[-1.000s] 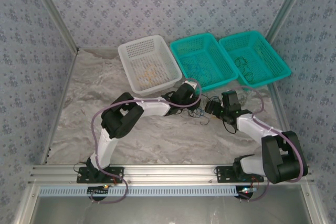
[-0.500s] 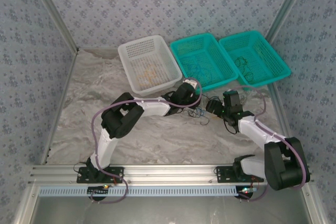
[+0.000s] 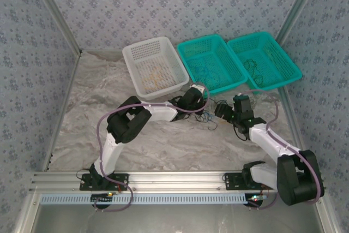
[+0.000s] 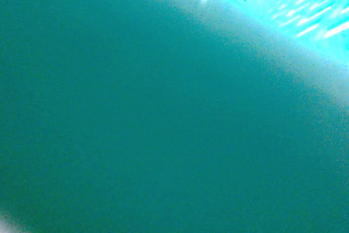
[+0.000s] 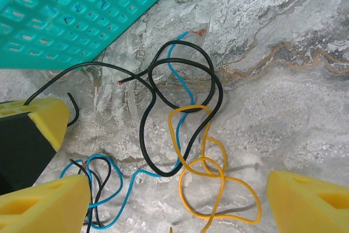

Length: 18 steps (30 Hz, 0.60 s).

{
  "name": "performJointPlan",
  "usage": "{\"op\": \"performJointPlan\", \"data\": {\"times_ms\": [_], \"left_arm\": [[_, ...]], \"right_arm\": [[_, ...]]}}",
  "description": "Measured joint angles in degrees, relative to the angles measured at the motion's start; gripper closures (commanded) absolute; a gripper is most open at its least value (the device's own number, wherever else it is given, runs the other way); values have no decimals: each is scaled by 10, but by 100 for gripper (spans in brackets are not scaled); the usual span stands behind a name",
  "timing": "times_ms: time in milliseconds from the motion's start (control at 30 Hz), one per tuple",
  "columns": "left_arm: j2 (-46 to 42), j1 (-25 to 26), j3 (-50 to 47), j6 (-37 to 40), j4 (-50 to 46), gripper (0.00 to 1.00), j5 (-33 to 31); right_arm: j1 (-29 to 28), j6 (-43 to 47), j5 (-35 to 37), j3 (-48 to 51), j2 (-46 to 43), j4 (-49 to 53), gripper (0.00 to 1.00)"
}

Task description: Untangle the cables

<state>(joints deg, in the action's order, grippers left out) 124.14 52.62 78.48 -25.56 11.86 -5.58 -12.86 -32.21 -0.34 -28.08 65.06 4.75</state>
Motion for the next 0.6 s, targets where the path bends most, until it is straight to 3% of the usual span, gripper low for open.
{"op": "performJointPlan", "data": {"times_ms": [300,600], "left_arm": [[-162,16,-68,-31,-54,100,3],[-239,18,-54,-29,-113,100,17]], "right_arm": [[1,66,-58,12,-82,-21,4],[-55,126,-84,11,-10,-126,10]]}}
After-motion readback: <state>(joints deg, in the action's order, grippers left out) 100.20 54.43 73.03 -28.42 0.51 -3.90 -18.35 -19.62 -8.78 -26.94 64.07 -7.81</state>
